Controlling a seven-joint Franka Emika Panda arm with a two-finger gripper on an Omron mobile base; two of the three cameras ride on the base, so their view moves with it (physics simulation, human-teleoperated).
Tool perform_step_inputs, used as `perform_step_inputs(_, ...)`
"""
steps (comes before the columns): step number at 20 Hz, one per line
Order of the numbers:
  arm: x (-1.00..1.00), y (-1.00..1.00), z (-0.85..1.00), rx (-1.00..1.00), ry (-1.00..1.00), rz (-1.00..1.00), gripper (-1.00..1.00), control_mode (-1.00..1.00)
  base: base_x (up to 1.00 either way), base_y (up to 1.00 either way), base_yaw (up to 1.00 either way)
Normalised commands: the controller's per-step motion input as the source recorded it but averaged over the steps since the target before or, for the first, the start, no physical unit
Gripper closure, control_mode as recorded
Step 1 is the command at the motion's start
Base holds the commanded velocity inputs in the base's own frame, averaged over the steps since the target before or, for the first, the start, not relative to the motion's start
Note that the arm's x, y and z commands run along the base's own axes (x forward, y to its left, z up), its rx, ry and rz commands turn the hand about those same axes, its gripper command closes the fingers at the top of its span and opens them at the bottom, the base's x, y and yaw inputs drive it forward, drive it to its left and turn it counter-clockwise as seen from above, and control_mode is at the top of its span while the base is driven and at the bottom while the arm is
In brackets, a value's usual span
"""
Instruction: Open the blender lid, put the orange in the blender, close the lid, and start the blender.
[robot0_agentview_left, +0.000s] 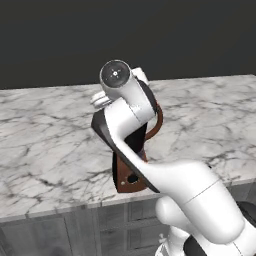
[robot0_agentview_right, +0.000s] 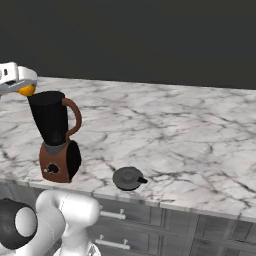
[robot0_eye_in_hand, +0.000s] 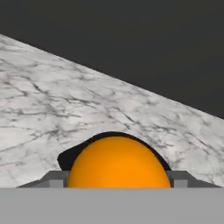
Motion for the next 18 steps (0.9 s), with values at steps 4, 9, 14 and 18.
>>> perform_step_inputs(4, 0.62, -0.22, 0.02, 0.27, 0.13, 0.00, 1.00, -1.00, 0.00, 0.00, 0.00)
perform_step_inputs(9, 0.63, -0.07, -0.16, 0.17, 0.27, 0.01, 1.00, -1.00, 0.00, 0.00, 0.00)
perform_step_inputs(14, 0.47, -0.01, -0.34, 0.08, 0.26, 0.01, 1.00, -1.00, 0.00, 0.00, 0.00)
perform_step_inputs(18, 0.24, -0.07, -0.46, 0.00, 0.23, 0.03, 1.00, -1.00, 0.00, 0.00, 0.00)
